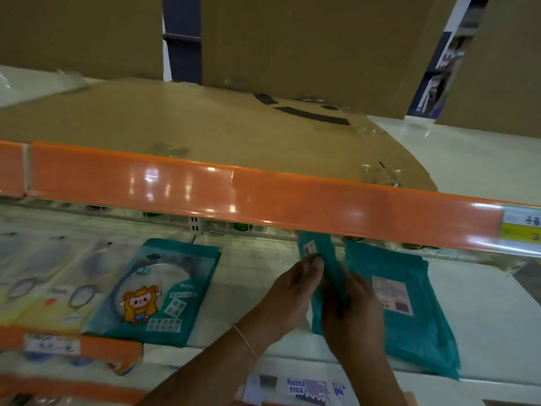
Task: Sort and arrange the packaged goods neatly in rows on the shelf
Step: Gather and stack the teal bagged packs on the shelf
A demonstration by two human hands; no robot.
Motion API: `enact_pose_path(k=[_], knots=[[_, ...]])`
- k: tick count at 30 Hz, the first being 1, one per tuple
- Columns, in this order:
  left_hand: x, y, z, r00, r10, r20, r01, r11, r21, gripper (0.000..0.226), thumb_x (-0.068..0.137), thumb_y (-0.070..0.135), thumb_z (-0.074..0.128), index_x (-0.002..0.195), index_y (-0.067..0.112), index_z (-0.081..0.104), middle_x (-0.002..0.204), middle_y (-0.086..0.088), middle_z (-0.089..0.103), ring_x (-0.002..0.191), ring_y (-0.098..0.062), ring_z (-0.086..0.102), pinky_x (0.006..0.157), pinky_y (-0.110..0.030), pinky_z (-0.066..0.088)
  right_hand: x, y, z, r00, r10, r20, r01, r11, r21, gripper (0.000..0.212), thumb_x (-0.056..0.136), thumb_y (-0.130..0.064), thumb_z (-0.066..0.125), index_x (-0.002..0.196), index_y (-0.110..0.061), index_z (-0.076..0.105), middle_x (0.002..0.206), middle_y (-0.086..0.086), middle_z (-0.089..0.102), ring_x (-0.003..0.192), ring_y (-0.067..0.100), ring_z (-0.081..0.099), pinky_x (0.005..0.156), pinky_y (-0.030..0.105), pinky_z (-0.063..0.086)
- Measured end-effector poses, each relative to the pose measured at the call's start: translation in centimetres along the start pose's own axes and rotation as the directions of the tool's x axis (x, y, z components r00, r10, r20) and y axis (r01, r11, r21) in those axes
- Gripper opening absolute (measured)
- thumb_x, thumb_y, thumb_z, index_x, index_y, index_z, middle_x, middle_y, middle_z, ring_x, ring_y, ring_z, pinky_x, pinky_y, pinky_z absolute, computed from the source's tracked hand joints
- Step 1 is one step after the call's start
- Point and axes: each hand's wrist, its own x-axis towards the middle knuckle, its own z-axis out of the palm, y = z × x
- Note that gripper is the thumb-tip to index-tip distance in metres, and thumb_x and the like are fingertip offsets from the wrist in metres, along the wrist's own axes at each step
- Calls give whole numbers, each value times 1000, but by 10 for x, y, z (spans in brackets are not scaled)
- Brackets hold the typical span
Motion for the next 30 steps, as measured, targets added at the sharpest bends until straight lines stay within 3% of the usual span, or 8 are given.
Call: enact_pose_path(k=[3,7,12,16,19,23,27,30], knots=[[-6,0,-19,998,-27,-61,22,997,-71,42,87,65,50,112,33,59,112,3,68,104,-3,63,97,-32,49,-12,-21,29,993,-108,43,111,991,-76,54,75,-1,73,125,-20,66,106,2,65,87,23,62,66,30,52],[-14,-4,-47,956,-172,-238,89,942,-323,29,98,30,52,122,16,60,112,-1,70,104,-16,66,92,-36,53,-25,-34,52,976,-212,55,218,962,-163,70,61,2,79,124,-27,66,112,7,66,92,30,60,67,37,54],[-26,-12,-81,895,-291,-337,89,858,-506,19,100,18,48,108,13,64,96,-7,74,92,-23,70,73,-33,54,-35,-50,62,947,-272,172,272,962,27,60,66,-29,74,124,-34,59,126,-1,58,108,20,53,84,36,52],[-33,-18,-120,851,-365,-379,96,816,-569,23,99,19,48,112,6,62,97,-14,73,88,-28,68,73,-36,51,-36,-51,52,979,-155,131,123,967,225,46,74,-49,65,115,-29,68,127,-10,55,121,1,48,98,18,43],[-42,-24,-151,834,-386,-394,121,825,-552,29,99,18,49,119,0,60,102,-17,70,89,-30,66,84,-44,52,-25,-44,46,997,34,64,-40,994,98,43,86,-52,57,117,-24,67,123,-3,61,116,14,55,88,30,51],[-53,-34,-175,824,-419,-382,155,815,-559,33,98,14,48,123,-6,57,117,-28,62,106,-39,60,104,-53,41,-16,-55,41,851,397,344,-503,806,312,35,94,-31,59,127,-19,59,116,3,69,100,18,66,76,25,51],[-61,-41,-185,839,-406,-364,176,833,-524,33,99,9,44,125,-9,55,114,-27,61,98,-34,58,99,-47,43,-22,-84,39,718,304,626,-685,466,559,24,94,-20,53,105,-7,70,94,16,75,86,34,72,67,37,61],[-69,-43,-189,852,-385,-356,172,846,-505,29,99,8,44,120,-6,57,108,-23,65,93,-32,61,87,-39,49,-31,-92,50,758,253,602,-627,540,562,22,91,-18,55,101,-5,70,91,21,74,82,37,72,65,39,60]])
